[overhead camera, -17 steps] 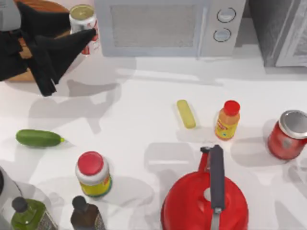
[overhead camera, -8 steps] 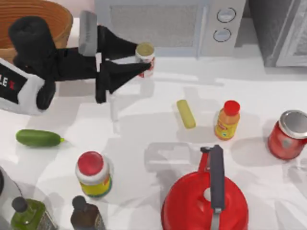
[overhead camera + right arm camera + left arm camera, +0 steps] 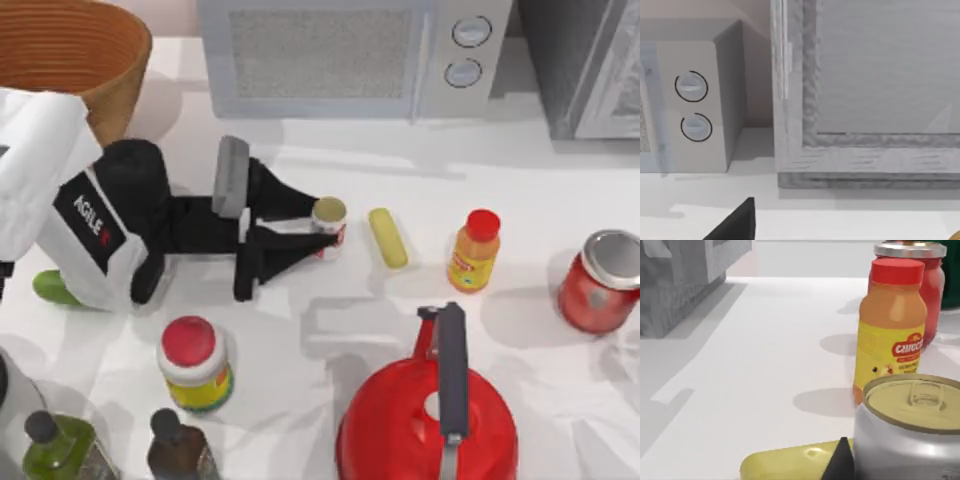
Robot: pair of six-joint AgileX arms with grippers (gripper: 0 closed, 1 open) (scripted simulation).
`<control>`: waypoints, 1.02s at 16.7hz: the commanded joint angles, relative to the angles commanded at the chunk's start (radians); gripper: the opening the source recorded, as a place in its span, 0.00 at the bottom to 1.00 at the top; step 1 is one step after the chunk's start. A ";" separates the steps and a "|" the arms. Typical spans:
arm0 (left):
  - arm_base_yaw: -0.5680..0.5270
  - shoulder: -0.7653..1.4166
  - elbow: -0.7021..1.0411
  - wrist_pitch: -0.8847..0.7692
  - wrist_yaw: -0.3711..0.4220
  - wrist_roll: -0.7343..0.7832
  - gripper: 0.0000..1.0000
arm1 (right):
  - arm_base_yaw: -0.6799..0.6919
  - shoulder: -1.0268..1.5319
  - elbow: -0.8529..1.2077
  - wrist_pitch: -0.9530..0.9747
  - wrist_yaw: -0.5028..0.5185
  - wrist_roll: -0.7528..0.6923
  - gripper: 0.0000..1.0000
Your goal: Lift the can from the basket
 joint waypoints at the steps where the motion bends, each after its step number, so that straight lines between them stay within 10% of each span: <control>1: 0.000 0.001 0.000 0.001 0.000 0.000 0.00 | 0.000 0.000 0.000 0.000 0.000 0.000 1.00; 5: 0.000 0.001 0.000 0.001 0.000 0.000 0.00 | 0.000 0.000 0.000 0.000 0.000 0.000 1.00; 17: 0.000 0.001 0.000 0.001 0.000 0.000 0.90 | 0.000 0.000 0.000 0.000 0.000 0.000 1.00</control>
